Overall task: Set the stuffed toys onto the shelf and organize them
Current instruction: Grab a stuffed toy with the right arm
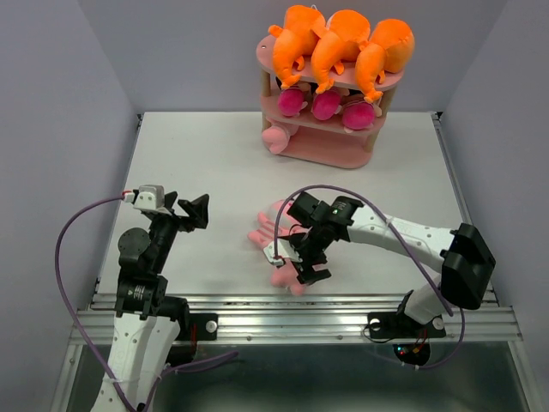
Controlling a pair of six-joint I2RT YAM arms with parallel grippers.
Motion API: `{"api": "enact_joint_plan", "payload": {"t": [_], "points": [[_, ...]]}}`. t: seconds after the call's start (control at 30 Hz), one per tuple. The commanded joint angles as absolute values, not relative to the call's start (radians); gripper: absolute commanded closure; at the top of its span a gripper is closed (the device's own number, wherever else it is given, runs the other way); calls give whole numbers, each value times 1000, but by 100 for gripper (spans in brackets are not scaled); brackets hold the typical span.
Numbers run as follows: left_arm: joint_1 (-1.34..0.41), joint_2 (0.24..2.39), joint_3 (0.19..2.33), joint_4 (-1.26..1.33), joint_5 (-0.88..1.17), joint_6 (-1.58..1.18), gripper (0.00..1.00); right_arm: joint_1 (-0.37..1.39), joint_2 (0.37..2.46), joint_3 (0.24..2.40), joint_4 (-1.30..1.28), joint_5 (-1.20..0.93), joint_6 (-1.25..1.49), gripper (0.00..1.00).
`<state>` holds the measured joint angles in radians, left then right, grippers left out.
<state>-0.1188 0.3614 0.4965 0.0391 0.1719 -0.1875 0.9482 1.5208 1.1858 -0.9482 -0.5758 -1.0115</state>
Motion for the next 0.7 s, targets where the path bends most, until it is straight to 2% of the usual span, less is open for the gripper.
{"api": "enact_joint_plan", "payload": {"t": [0.0, 0.13, 0.23, 0.4, 0.43, 0.5, 0.53, 0.6, 0.67], "points": [[-123, 337, 503, 72, 143, -176, 1, 957, 1552, 1223, -809, -471, -969, 12], [-123, 333, 505, 71, 137, -178, 1, 957, 1597, 1218, -738, -428, -963, 14], [-123, 331, 505, 71, 141, -181, 1, 957, 1631, 1181, -684, -388, -956, 21], [-123, 330, 503, 87, 179, -181, 1, 957, 1623, 1111, -657, -399, -945, 45], [-123, 330, 502, 95, 198, -187, 1, 957, 1596, 1100, -655, -420, -940, 56], [-123, 328, 505, 123, 227, -204, 1, 957, 1556, 1063, -655, -439, -937, 66], [-123, 327, 505, 144, 268, -212, 1, 957, 1513, 1054, -657, -446, -927, 74], [-123, 319, 499, 167, 305, -222, 1, 957, 1471, 1032, -661, -448, -896, 83], [-123, 308, 483, 214, 371, -230, 1, 957, 1407, 1023, -666, -439, -862, 89]]}}
